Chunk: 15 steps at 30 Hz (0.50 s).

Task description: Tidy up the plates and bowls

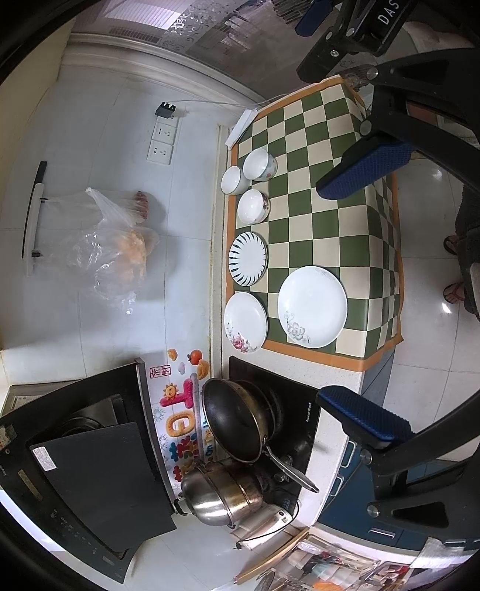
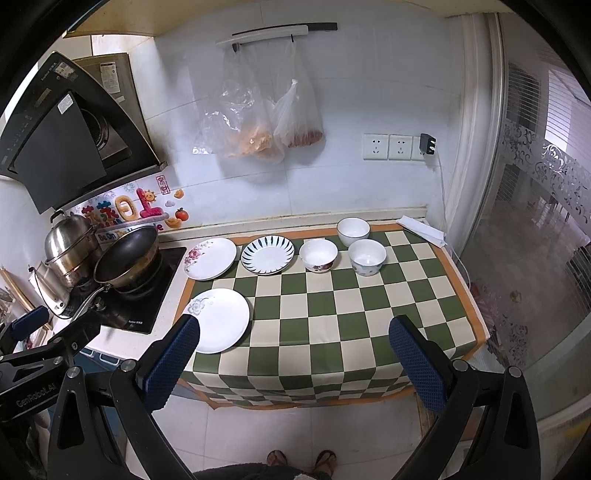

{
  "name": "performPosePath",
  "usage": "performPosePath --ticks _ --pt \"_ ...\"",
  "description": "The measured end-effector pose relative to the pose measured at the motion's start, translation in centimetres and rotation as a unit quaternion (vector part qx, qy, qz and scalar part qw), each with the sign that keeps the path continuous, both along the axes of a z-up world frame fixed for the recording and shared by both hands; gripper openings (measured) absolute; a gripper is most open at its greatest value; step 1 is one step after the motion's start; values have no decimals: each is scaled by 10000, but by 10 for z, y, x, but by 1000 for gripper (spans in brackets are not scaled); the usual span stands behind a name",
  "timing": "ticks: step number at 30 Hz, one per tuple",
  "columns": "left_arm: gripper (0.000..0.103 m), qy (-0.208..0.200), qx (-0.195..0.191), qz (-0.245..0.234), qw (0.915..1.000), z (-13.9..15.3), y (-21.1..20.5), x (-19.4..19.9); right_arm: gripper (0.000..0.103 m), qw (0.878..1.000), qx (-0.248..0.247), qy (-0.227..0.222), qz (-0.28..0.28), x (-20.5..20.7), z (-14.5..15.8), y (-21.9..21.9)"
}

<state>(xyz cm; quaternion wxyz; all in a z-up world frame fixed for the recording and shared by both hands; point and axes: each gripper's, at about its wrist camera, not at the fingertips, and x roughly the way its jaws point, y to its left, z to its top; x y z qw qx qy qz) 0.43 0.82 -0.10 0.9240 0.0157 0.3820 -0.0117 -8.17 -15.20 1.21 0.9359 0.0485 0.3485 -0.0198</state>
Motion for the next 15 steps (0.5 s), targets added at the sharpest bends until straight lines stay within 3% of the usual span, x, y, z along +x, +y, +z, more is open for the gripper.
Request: performPosePath --ticks 15 --pt "103 -5 -39 -13 10000 1 -2 5 103 10000 -19 -9 -9 1 1 2"
